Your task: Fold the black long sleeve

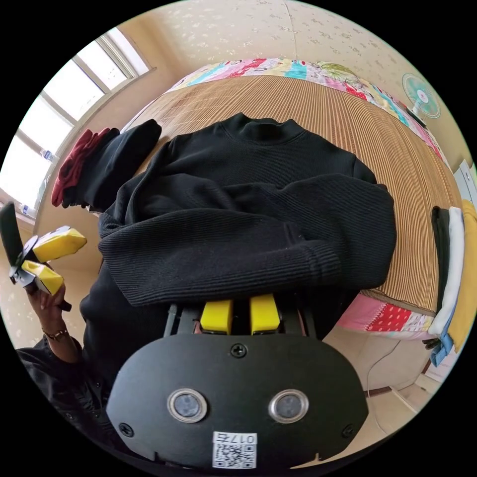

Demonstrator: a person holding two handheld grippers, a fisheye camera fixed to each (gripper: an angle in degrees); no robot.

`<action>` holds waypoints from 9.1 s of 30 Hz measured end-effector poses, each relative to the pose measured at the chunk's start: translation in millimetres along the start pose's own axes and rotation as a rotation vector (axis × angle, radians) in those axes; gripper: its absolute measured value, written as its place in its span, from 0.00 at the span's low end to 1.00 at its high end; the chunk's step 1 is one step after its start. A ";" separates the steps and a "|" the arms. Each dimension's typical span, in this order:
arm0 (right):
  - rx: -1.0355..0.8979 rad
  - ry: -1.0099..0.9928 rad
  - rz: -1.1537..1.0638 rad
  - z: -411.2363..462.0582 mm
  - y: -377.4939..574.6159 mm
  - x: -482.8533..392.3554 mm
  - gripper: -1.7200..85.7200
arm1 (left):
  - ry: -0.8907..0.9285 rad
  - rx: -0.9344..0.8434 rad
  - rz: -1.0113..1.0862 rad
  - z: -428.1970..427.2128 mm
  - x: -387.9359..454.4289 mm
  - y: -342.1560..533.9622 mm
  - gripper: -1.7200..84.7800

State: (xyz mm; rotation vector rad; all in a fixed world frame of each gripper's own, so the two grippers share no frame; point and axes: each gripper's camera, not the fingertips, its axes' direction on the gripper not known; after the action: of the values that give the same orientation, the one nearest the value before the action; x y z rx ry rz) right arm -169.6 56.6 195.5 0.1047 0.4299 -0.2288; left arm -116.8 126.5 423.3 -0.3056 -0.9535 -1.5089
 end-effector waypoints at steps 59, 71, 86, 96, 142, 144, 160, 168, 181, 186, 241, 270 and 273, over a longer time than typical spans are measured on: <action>0.333 -0.704 0.060 -32.1 13.8 72.6 0.10 | 0.125 1.116 -0.619 -162.9 -270.7 264.0 0.08; 0.561 -0.587 0.268 -96.5 152.1 160.9 0.11 | -0.128 0.440 0.035 20.6 -111.2 -39.9 0.10; 0.578 -0.487 0.518 -54.9 150.6 198.5 0.13 | 0.227 0.484 -0.039 185.7 -128.6 134.1 0.12; 0.183 -0.001 0.240 -22.2 -10.6 119.1 0.08 | 0.094 0.391 0.068 220.5 -98.2 143.4 0.12; 0.051 -0.980 0.405 54.1 269.7 254.7 0.16 | 0.289 -0.053 -0.483 -45.5 -205.2 296.6 0.19; 0.059 -1.041 0.420 63.6 275.3 260.5 0.16 | 0.277 -0.047 -0.505 -59.9 -207.2 306.4 0.19; 0.026 -1.140 0.429 82.2 267.1 311.6 0.16 | 0.525 -0.060 -0.275 -147.7 -188.5 284.1 0.08; -0.065 -1.197 0.392 82.3 256.1 330.9 0.16 | 0.805 0.318 -0.243 -209.4 -187.1 288.6 0.07; -0.216 -1.365 0.337 92.7 261.1 340.0 0.14 | 0.934 0.384 -0.174 -229.8 -168.1 286.8 0.07; -0.217 -1.347 0.352 97.1 267.9 344.4 0.13 | 0.929 0.383 -0.181 -236.5 -161.0 293.6 0.07; 0.541 -0.765 0.449 -2.3 100.8 320.0 0.14 | 0.082 0.383 -0.420 -99.1 -164.9 -17.6 0.18; 0.329 -0.214 0.204 -78.4 29.8 90.6 0.12 | 0.630 0.430 -0.796 -8.0 -235.5 73.4 0.13; 0.249 -0.387 0.083 -79.0 -26.1 62.0 0.15 | 0.539 0.432 -0.713 -29.2 -217.6 55.0 0.11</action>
State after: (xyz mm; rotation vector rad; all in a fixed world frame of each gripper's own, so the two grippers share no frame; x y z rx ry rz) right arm -152.7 30.7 96.5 0.3160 0.0106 -0.2147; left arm -12.3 263.8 276.9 0.7963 -0.9526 -1.8167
